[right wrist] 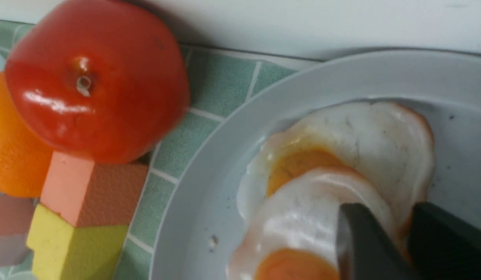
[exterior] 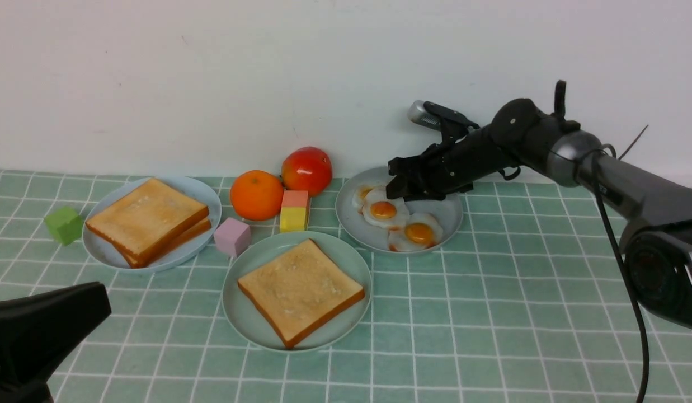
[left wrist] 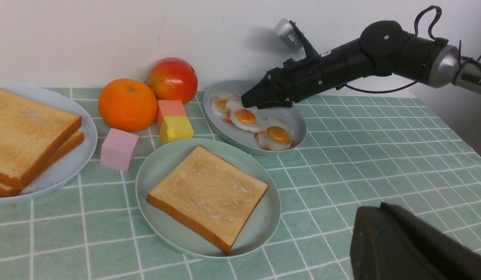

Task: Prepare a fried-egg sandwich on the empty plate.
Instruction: Use the right arm to grab a fried egg

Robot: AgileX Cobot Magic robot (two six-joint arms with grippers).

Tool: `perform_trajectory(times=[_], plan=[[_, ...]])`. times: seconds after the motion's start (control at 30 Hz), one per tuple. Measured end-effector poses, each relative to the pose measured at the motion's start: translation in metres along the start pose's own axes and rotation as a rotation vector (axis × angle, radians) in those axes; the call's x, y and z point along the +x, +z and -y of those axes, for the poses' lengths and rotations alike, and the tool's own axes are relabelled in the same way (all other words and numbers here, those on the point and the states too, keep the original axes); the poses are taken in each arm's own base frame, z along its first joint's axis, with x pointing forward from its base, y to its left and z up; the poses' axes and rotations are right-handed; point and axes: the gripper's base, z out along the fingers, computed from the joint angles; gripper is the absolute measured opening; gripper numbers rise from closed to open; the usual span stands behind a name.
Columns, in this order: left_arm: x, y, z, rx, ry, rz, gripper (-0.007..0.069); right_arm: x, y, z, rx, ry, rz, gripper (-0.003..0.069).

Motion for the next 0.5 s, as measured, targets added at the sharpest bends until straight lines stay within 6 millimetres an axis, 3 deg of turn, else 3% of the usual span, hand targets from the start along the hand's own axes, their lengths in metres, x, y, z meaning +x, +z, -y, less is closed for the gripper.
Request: perform_trajectory(times=[0.27, 0.5], plan=[[0.001, 0.000, -0.002, -0.023, 0.024, -0.014, -0.0010, -0.005, -0.018, -0.014, -0.007, -0.049, -0.041, 0.0097], [0.003, 0.000, -0.006, -0.068, 0.078, -0.035, -0.0006, -0.024, -0.075, -0.049, -0.008, -0.161, -0.061, 0.0095]])
